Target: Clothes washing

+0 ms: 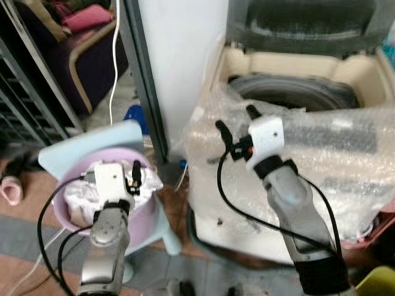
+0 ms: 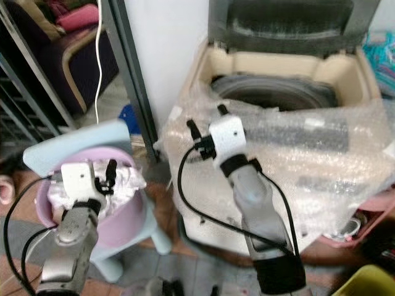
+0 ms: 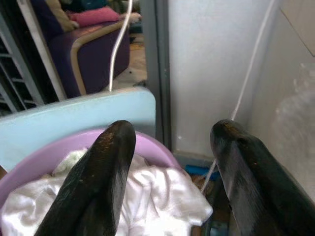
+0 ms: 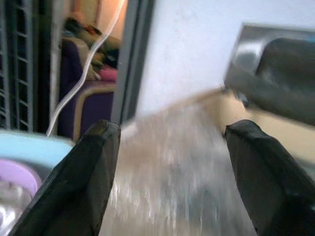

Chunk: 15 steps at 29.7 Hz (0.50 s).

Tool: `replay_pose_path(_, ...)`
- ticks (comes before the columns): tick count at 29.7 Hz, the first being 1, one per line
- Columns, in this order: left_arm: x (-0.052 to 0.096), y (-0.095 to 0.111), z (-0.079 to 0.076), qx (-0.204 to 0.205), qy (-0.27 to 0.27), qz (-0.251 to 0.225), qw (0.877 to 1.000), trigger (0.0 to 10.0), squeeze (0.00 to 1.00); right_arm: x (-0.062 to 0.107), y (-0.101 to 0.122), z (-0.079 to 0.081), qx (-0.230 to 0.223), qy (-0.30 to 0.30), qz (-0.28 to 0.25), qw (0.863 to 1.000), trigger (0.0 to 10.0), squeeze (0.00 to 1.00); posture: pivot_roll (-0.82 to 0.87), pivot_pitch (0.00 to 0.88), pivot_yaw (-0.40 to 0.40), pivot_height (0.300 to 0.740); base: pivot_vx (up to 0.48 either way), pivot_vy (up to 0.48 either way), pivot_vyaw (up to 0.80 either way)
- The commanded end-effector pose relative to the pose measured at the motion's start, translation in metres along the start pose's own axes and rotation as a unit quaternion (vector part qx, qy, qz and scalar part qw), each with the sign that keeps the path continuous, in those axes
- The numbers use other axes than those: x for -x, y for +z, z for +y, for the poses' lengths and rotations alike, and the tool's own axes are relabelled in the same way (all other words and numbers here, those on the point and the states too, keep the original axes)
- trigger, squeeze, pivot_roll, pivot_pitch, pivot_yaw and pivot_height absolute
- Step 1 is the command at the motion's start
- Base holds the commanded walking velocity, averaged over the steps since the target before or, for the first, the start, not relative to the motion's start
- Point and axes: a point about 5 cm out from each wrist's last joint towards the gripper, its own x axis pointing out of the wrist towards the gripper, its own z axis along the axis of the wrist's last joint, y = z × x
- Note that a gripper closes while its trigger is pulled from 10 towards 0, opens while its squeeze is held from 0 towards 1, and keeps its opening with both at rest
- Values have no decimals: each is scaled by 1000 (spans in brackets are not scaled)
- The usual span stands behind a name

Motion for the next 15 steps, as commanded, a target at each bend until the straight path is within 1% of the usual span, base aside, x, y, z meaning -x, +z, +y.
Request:
replay_pose_path(1,0,1,7,-10,1,2,1000,10000,0,2,2,5,-2,4,-1,1000,10000,1000,-71,0,88,740,0,480,0)
replay_pose_path(4,0,2,6,-3,-6,3,1000,10000,0,5,1,10,35,22,0,999,10000,1000,-70,0,87,740,0,480,0)
replay_pose_path(6,1,2,7,-5,-1,5,1000,10000,0,6,-2,12,29,23,2,999,10000,1000,-59,0,93,740,0,480,0)
replay_pose_path(12,2,4,10,-16,0,2,1000,10000,0,6,-11,13,21,13,21,999,10000,1000,-45,0,99,740,0,480,0)
replay_pose_path(15,2,6,14,-17,6,-11,1000,10000,0,12,-22,13,23,13,41,999,10000,1000,-44,0,100,740,0,480,0)
